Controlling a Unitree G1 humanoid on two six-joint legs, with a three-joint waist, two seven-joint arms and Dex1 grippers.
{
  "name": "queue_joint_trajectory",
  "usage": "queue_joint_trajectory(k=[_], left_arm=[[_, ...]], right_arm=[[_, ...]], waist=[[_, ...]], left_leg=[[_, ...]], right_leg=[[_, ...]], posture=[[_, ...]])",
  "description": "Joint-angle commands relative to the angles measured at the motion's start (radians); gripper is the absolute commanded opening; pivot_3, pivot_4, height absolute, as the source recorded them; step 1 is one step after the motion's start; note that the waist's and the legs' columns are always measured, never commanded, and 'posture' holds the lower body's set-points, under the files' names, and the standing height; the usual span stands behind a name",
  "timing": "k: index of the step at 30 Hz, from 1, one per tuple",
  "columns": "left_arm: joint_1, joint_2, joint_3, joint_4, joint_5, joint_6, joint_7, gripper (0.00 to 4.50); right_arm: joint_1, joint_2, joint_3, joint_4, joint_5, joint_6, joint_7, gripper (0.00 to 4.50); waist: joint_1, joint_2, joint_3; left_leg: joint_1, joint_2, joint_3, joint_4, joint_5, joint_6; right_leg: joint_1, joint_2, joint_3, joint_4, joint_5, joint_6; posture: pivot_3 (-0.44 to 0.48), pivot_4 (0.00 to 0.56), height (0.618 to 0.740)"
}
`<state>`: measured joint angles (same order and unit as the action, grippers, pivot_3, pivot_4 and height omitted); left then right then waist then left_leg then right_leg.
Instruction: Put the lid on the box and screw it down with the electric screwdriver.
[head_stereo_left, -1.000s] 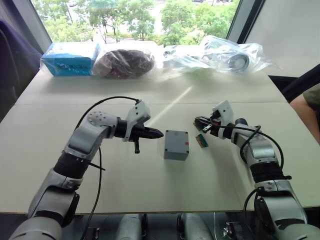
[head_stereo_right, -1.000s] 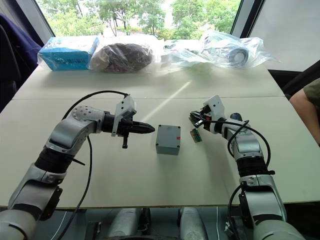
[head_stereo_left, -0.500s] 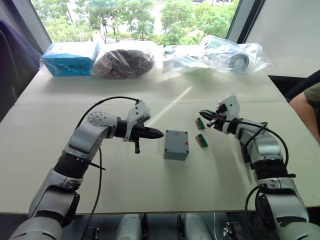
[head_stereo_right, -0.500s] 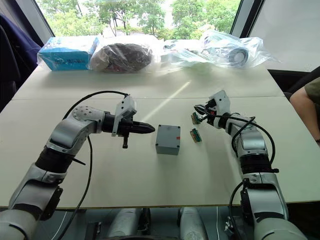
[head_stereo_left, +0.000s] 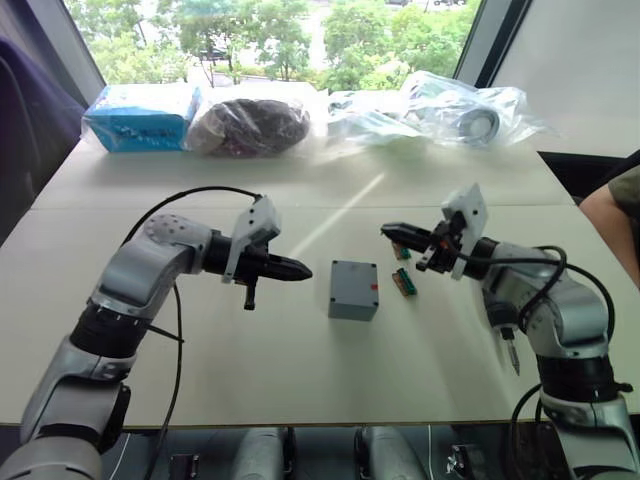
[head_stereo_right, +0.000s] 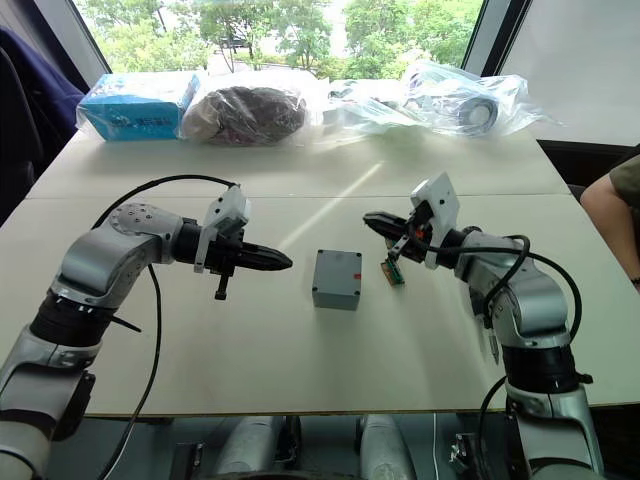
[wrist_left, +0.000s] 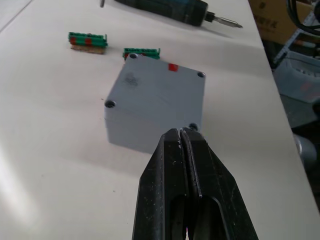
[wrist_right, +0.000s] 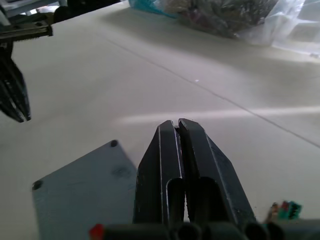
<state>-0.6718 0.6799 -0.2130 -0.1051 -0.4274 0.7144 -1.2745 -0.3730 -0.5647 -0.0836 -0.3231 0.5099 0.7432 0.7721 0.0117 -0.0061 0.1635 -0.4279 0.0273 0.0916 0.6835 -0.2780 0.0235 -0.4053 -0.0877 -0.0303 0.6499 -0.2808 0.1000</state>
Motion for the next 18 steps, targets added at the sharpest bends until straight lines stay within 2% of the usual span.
queue_joint_trajectory(k=[1, 18], left_arm=[[-0.014, 0.003, 0.015, -0.031, -0.023, 0.000, -0.003, 0.00], [-0.016, -0.026, 0.007, 0.000, -0.003, -0.028, 0.014, 0.00]], right_arm=[[0.038, -0.001, 0.002, -0.088, 0.032, 0.022, -0.024, 0.03], [0.084, 0.004, 0.033, -0.029, -0.018, -0.042, -0.073, 0.03]], waist=[[0.001, 0.000, 0.000], [0.000, 0.000, 0.000]], left_leg=[[0.000, 0.000, 0.000, 0.000, 0.000, 0.000], [0.000, 0.000, 0.000, 0.000, 0.000, 0.000]], right_leg=[[0.000, 0.000, 0.000, 0.000, 0.000, 0.000], [0.000, 0.001, 0.000, 0.000, 0.000, 0.000]], posture=[[0.000, 0.150, 0.740], [0.000, 0.150, 0.740]])
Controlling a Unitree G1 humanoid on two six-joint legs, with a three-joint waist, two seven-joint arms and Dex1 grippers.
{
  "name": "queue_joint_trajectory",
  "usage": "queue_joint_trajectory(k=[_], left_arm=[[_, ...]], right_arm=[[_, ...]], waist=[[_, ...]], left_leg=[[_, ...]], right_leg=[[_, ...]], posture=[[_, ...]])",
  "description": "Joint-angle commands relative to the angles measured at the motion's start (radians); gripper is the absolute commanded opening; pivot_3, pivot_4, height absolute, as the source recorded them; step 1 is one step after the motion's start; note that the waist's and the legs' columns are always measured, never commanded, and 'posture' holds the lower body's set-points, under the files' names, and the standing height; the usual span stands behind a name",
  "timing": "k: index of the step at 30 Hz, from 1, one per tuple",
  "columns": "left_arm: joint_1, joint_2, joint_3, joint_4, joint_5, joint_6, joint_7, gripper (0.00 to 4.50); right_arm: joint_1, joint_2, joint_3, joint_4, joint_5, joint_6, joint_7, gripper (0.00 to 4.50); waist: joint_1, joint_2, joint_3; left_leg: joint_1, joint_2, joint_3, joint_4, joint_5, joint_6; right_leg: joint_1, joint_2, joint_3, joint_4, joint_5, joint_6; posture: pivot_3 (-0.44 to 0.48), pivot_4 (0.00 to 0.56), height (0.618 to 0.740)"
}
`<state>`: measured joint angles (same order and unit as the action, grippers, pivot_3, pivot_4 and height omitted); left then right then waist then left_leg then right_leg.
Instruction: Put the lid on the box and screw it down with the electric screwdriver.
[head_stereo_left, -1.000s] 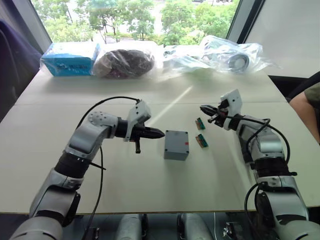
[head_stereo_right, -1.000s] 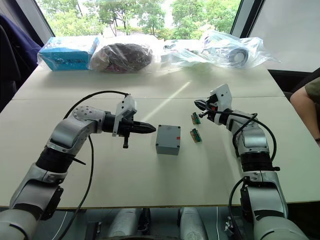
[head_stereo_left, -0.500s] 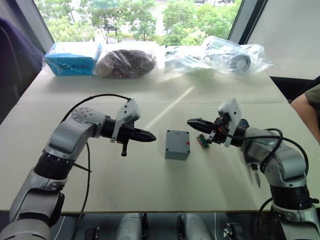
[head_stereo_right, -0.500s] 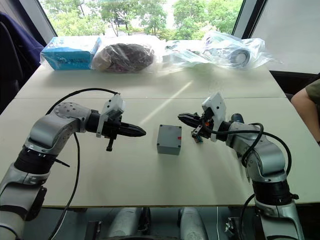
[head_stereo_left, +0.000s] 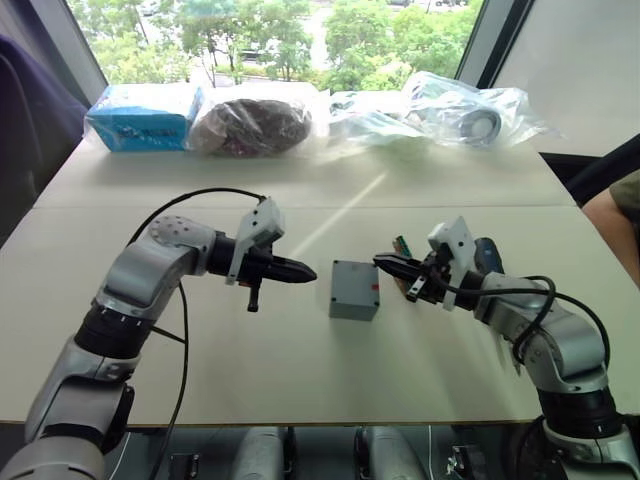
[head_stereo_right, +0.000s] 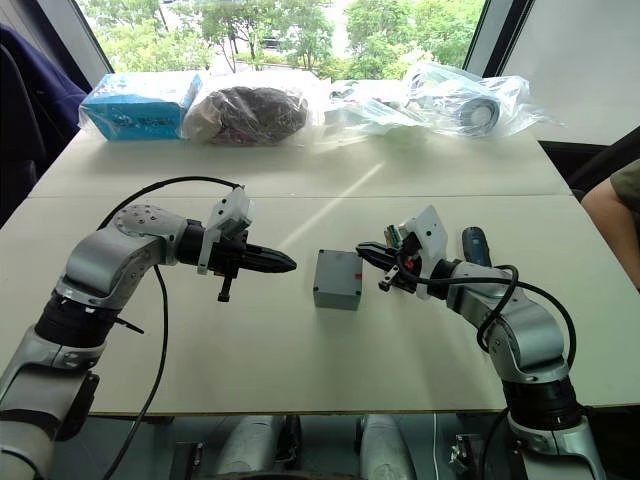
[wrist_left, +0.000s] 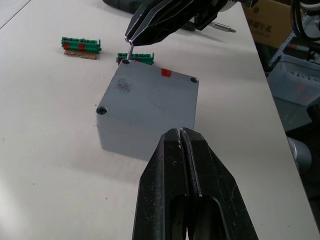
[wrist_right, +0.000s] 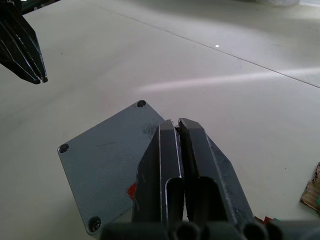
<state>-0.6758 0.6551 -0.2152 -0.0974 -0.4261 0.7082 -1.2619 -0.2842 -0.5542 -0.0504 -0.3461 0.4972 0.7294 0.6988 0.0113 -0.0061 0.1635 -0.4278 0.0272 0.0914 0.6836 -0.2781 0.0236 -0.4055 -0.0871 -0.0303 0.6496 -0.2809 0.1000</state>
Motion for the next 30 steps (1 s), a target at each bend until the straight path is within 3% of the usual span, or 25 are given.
queue_joint_trajectory(k=[1, 15, 19, 25, 30], left_arm=[[-0.010, 0.000, 0.009, -0.008, -0.004, -0.023, 0.001, 0.00], [-0.004, 0.004, 0.003, 0.003, 0.006, -0.046, 0.005, 0.00], [-0.006, 0.003, 0.003, 0.006, 0.005, -0.047, 0.005, 0.00], [-0.011, -0.006, 0.001, 0.011, 0.013, -0.057, 0.019, 0.00], [-0.036, -0.031, 0.018, 0.000, -0.020, -0.031, 0.027, 0.00]], right_arm=[[-0.005, -0.006, 0.002, 0.000, -0.010, -0.032, 0.001, 0.03], [-0.007, 0.000, 0.034, 0.036, -0.041, -0.056, -0.001, 0.03], [-0.009, -0.015, 0.033, 0.036, -0.045, -0.041, -0.004, 1.06], [-0.031, -0.028, 0.004, 0.020, -0.026, -0.013, -0.017, 3.60], [-0.077, -0.055, -0.131, -0.036, 0.089, 0.145, -0.066, 3.60]], waist=[[0.000, 0.000, 0.000], [0.000, 0.000, 0.000], [0.000, 0.000, 0.000], [0.000, 0.000, 0.000], [0.002, 0.000, 0.000]], left_leg=[[0.000, 0.000, 0.000, 0.000, 0.000, 0.000], [0.000, 0.000, 0.000, 0.000, 0.000, 0.000], [0.000, 0.000, 0.000, 0.000, 0.000, 0.000], [0.000, 0.000, 0.000, 0.000, 0.000, 0.000], [0.000, 0.000, 0.000, 0.000, 0.000, 0.000]], right_leg=[[0.000, 0.000, 0.000, 0.000, 0.000, 0.000], [0.000, 0.000, 0.000, 0.000, 0.000, 0.000], [0.000, 0.000, 0.000, 0.000, 0.000, 0.000], [0.000, 0.000, 0.000, 0.000, 0.000, 0.000], [0.000, 0.000, 0.000, 0.000, 0.000, 0.000]], posture=[[0.000, 0.150, 0.740], [0.000, 0.150, 0.740], [0.000, 0.150, 0.740], [0.000, 0.150, 0.740], [0.000, 0.150, 0.740]])
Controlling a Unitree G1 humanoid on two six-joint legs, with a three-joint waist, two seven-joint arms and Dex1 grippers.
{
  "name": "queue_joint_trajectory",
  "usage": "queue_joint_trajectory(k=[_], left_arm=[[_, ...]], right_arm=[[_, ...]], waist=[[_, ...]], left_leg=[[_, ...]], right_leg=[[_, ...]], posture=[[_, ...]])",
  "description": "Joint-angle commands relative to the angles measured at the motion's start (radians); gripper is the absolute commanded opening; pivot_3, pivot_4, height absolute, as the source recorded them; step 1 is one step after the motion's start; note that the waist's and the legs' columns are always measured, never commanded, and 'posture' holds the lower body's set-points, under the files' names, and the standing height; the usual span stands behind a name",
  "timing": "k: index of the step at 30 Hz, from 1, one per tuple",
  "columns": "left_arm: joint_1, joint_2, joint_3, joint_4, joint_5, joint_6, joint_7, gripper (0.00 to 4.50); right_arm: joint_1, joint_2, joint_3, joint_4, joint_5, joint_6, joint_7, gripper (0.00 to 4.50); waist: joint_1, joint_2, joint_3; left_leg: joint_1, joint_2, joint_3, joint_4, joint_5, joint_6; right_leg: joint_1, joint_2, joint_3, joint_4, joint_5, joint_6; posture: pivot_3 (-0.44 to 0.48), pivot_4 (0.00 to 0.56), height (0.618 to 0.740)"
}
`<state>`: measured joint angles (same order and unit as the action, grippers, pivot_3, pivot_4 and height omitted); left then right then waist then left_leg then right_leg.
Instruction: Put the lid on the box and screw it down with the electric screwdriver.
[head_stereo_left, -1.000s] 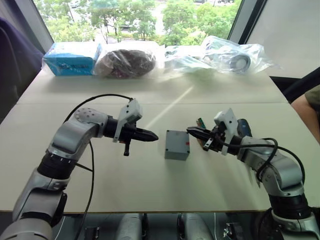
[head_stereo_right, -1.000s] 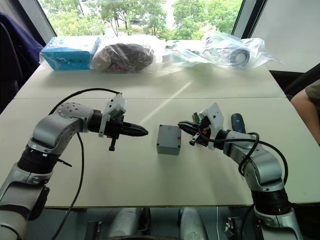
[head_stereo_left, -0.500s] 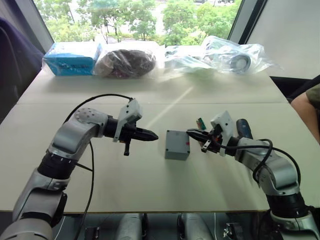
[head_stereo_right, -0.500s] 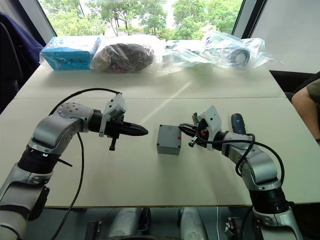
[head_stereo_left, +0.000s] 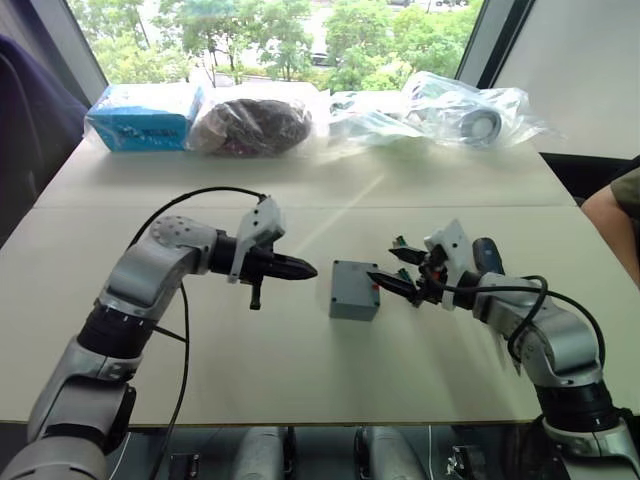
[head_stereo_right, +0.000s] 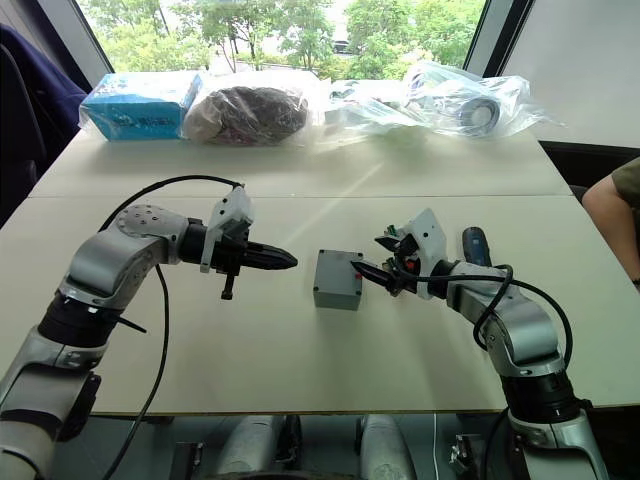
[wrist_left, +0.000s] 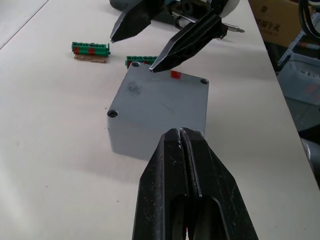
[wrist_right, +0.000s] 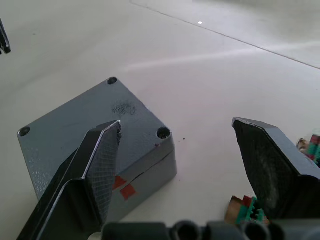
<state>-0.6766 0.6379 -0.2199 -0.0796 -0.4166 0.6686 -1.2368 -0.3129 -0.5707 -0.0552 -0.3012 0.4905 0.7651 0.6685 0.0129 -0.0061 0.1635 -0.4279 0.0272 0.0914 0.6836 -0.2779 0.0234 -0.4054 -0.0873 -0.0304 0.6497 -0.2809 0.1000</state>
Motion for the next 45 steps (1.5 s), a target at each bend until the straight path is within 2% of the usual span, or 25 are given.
queue_joint_trajectory(k=[1, 3, 5, 8, 9, 11, 16, 21, 26, 32, 42, 45], left_arm=[[-0.049, -0.022, 0.023, -0.013, -0.031, 0.005, 0.003, 0.00], [-0.069, -0.037, 0.020, -0.009, -0.031, -0.001, -0.001, 0.00], [-0.086, -0.050, 0.012, -0.017, -0.034, -0.004, -0.008, 0.00], [-0.115, -0.075, -0.018, -0.040, -0.026, -0.030, -0.028, 0.00], [-0.123, -0.084, -0.027, -0.047, -0.022, -0.038, -0.034, 0.00], [-0.137, -0.093, -0.053, -0.064, -0.008, -0.060, -0.051, 0.00], [-0.134, -0.108, -0.100, -0.085, 0.015, -0.114, -0.072, 0.00], [-0.097, -0.136, -0.112, -0.114, 0.012, -0.116, -0.037, 0.00], [-0.058, -0.138, -0.092, -0.154, -0.005, -0.094, 0.005, 0.00], [-0.019, -0.128, -0.075, -0.217, -0.030, -0.060, 0.045, 0.00], [0.009, -0.130, -0.050, -0.251, -0.057, -0.018, 0.117, 0.00], [0.025, -0.126, -0.048, -0.269, -0.075, -0.004, 0.122, 0.00]], right_arm=[[-0.067, -0.086, -0.171, -0.095, 0.117, 0.187, -0.049, 3.60], [-0.110, -0.165, -0.242, -0.098, 0.163, 0.326, -0.068, 3.60], [-0.172, -0.220, -0.306, -0.072, 0.221, 0.472, -0.088, 4.25], [-0.307, -0.314, -0.341, 0.040, 0.232, 0.749, -0.134, 4.47], [-0.338, -0.344, -0.336, 0.078, 0.229, 0.809, -0.152, 4.47], [-0.358, -0.465, -0.270, 0.249, 0.349, 0.849, -0.178, 4.47], [-0.334, -0.625, -0.093, 0.339, 0.435, 0.849, -0.153, 4.47], [-0.338, -0.636, -0.001, 0.405, 0.463, 0.849, -0.137, 4.47], [-0.353, -0.650, 0.087, 0.420, 0.393, 0.849, -0.102, 4.47], [-0.350, -0.653, 0.176, 0.460, 0.308, 0.785, 0.018, 4.47], [-0.418, -0.634, 0.426, 0.588, 0.062, 0.536, 0.281, 4.47], [-0.446, -0.623, 0.483, 0.640, -0.012, 0.485, 0.347, 3.76]], waist=[[0.001, 0.000, 0.000], [0.003, 0.000, 0.000], [0.000, 0.000, 0.000], [-0.004, 0.000, 0.000], [-0.004, 0.000, 0.000], [-0.001, 0.000, 0.000], [-0.006, 0.000, 0.000], [-0.009, 0.000, 0.000], [-0.007, 0.000, 0.000], [-0.001, 0.000, 0.000], [-0.003, 0.000, 0.000], [-0.003, 0.000, 0.000]], left_leg=[[0.000, 0.000, 0.000, 0.000, 0.000, 0.000], [0.000, 0.000, 0.000, 0.000, 0.000, 0.000], [0.000, -0.001, 0.000, 0.000, 0.000, 0.000], [0.000, 0.000, 0.000, -0.001, 0.000, 0.000], [0.000, 0.001, 0.000, -0.001, 0.000, 0.000], [0.000, 0.001, 0.000, -0.001, 0.000, 0.000], [0.000, 0.000, 0.002, -0.001, -0.002, 0.003], [0.000, 0.000, 0.001, -0.001, -0.002, 0.004], [0.000, 0.000, 0.001, -0.001, -0.002, 0.004], [0.000, -0.001, 0.001, 0.000, -0.002, 0.004], [0.000, 0.000, 0.001, 0.000, -0.002, 0.004], [0.000, 0.000, 0.001, 0.000, -0.002, 0.004]], right_leg=[[0.000, 0.000, 0.000, 0.000, 0.000, 0.000], [0.000, -0.001, 0.000, 0.000, 0.000, 0.000], [0.000, -0.001, 0.000, 0.000, 0.000, 0.000], [0.000, 0.000, 0.000, 0.000, 0.000, 0.000], [0.000, 0.000, 0.000, 0.000, 0.000, 0.000], [0.000, 0.000, 0.000, -0.001, 0.000, 0.000], [0.000, -0.002, 0.002, -0.002, 0.000, -0.001], [-0.001, -0.001, 0.002, -0.002, 0.000, 0.000], [-0.001, -0.001, 0.002, -0.002, 0.000, 0.000], [-0.001, -0.002, 0.002, -0.002, 0.000, 0.000], [-0.001, -0.001, 0.001, -0.002, 0.000, 0.000], [-0.001, -0.001, 0.001, -0.002, 0.000, 0.000]], posture=[[0.000, 0.150, 0.740], [0.000, 0.150, 0.740], [0.000, 0.150, 0.740], [0.000, 0.150, 0.740], [0.000, 0.150, 0.740], [0.000, 0.150, 0.740], [0.000, 0.150, 0.740], [0.000, 0.150, 0.740], [0.000, 0.150, 0.740], [0.000, 0.150, 0.740], [0.000, 0.150, 0.740], [0.000, 0.150, 0.740]])
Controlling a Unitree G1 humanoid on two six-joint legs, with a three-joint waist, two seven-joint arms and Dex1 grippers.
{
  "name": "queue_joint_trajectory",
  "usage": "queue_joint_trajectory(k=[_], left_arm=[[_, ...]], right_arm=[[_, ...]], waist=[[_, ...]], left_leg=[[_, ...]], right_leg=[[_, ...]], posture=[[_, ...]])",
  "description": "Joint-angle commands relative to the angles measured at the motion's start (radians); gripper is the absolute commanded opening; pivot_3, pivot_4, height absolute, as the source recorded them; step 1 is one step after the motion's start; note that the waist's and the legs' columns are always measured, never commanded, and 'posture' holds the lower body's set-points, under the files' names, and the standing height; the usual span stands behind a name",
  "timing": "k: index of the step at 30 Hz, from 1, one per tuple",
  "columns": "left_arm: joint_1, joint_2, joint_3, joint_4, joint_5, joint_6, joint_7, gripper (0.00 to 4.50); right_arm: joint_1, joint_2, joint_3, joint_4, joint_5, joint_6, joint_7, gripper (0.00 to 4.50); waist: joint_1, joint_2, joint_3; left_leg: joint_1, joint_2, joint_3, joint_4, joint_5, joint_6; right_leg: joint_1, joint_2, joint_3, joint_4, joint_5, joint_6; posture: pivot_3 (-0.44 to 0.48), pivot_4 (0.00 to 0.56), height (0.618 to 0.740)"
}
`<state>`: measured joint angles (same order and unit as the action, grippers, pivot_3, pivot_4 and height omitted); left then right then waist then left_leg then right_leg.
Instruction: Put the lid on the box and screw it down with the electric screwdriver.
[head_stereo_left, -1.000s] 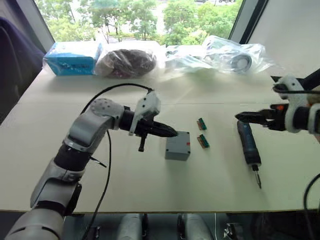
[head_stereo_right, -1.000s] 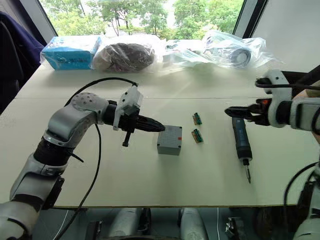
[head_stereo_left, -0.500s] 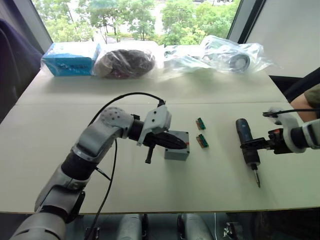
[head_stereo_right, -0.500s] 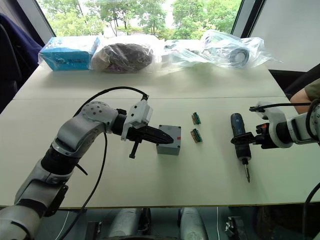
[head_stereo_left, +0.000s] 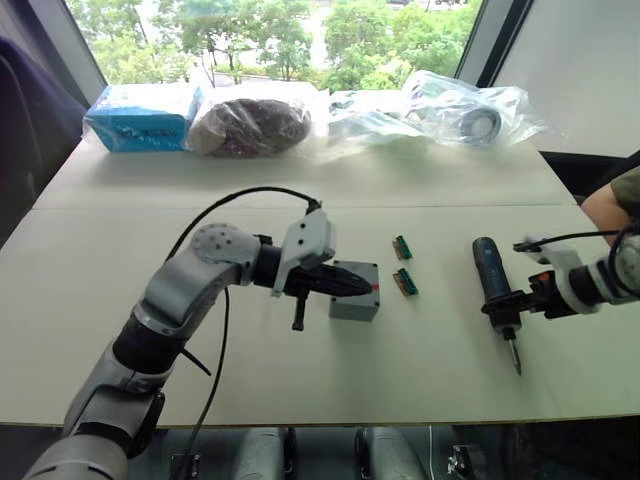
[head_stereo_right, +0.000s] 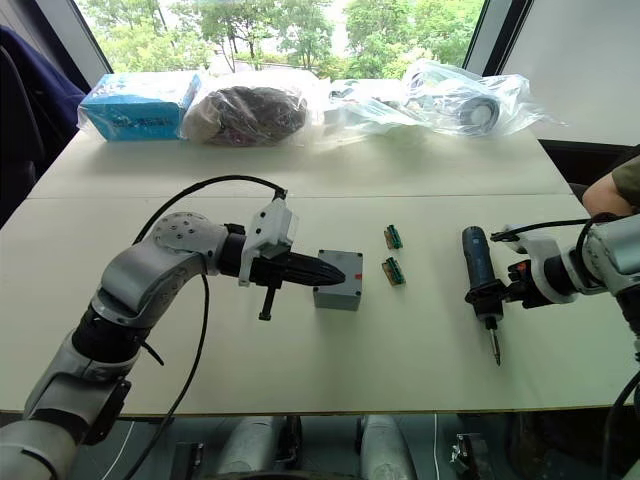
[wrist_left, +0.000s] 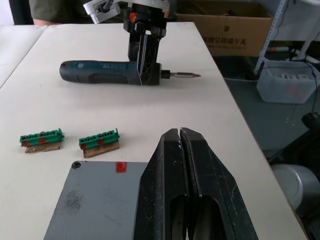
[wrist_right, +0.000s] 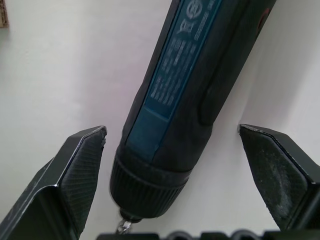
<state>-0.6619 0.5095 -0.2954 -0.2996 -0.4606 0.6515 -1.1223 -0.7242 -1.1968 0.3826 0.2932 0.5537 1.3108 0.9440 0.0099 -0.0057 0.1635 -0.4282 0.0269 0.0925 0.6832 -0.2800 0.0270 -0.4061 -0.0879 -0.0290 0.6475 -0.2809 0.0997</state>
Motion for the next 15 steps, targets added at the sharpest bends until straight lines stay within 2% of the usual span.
queue_joint_trajectory(k=[1, 4, 6, 10, 15], left_arm=[[0.013, 0.003, 0.026, -0.051, -0.033, 0.014, 0.011, 0.00], [0.015, 0.001, 0.029, -0.048, -0.032, 0.017, 0.027, 0.00], [0.014, 0.004, 0.035, -0.041, -0.028, 0.016, 0.033, 0.00], [0.013, 0.013, 0.045, -0.021, -0.026, 0.013, 0.036, 0.00], [-0.018, 0.049, 0.077, 0.108, 0.009, -0.032, 0.016, 0.00]], right_arm=[[-0.045, 0.011, 0.058, 0.064, -0.094, -0.067, 0.088, 3.50], [-0.072, 0.033, 0.094, 0.094, -0.143, -0.077, 0.138, 2.36], [-0.072, 0.039, 0.108, 0.092, -0.173, -0.077, 0.159, 1.85], [-0.078, 0.058, 0.093, 0.119, -0.222, -0.075, 0.171, 1.84], [-0.291, 0.126, -0.064, 0.342, -0.280, -0.209, 0.080, 1.84]], waist=[[0.000, 0.000, 0.000], [0.001, 0.000, 0.000], [0.000, 0.000, 0.000], [0.001, 0.000, 0.000], [-0.012, 0.001, 0.001]], left_leg=[[0.000, 0.000, 0.000, 0.000, 0.000, 0.000], [0.000, 0.000, 0.000, 0.000, 0.000, 0.000], [0.000, 0.000, 0.000, 0.000, 0.000, -0.001], [0.000, 0.000, 0.000, 0.000, 0.001, -0.001], [0.002, 0.000, 0.002, 0.001, 0.001, -0.002]], right_leg=[[0.000, 0.000, 0.000, 0.000, 0.000, 0.000], [0.000, 0.000, 0.000, 0.000, 0.000, 0.000], [0.000, 0.000, 0.000, 0.000, 0.000, 0.000], [0.001, 0.000, 0.000, 0.000, 0.000, 0.000], [0.001, 0.000, 0.000, 0.000, 0.001, 0.000]], posture=[[0.000, 0.150, 0.740], [0.000, 0.150, 0.740], [0.000, 0.150, 0.740], [0.000, 0.150, 0.740], [0.000, 0.150, 0.740]])
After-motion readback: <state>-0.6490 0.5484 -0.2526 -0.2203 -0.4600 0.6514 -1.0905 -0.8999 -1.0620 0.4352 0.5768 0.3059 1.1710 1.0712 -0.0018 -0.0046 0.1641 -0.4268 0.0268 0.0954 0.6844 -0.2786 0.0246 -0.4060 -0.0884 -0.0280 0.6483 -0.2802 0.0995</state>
